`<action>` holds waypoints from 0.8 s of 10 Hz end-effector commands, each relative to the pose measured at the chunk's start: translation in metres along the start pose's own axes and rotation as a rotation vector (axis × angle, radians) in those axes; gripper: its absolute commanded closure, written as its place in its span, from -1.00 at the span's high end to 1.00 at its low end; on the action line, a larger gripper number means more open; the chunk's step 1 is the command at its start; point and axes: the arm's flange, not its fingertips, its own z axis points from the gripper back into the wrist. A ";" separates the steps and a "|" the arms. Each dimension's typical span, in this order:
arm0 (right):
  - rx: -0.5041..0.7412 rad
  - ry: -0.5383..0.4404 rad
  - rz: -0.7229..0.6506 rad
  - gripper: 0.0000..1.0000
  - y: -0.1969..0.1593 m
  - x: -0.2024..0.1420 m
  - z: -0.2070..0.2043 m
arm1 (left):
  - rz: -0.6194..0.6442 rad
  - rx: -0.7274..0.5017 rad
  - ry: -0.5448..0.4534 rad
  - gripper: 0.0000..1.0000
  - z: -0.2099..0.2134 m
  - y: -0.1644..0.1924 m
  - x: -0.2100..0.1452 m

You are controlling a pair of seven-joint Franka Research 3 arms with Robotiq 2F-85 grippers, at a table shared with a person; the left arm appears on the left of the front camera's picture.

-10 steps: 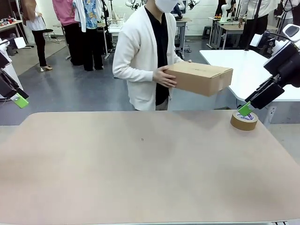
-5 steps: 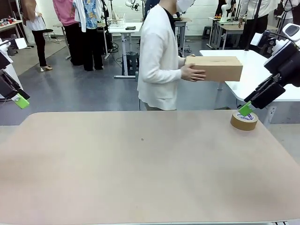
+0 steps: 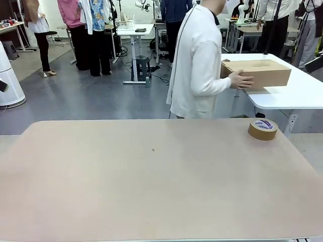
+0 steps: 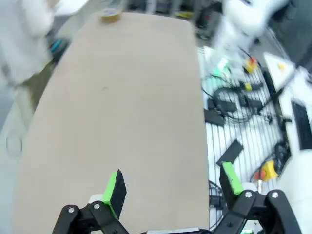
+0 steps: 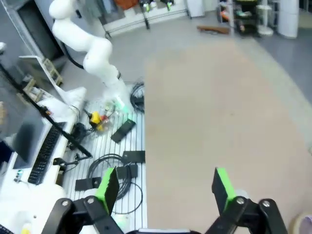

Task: Wrap the clocks to prevent damage.
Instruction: After the human seals the box with tape, release both hands from the side flaps of the Package Box.

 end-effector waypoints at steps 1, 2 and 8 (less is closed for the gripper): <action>0.061 -0.020 0.024 1.00 -0.026 -0.019 0.006 | -0.115 -0.054 -0.062 1.00 0.033 0.007 -0.015; 0.009 -0.020 0.061 1.00 -0.026 -0.028 0.008 | -0.121 -0.015 -0.106 1.00 0.050 0.002 -0.022; -0.252 -0.022 0.086 1.00 -0.018 -0.043 0.012 | -0.115 0.167 -0.216 1.00 0.084 -0.005 -0.048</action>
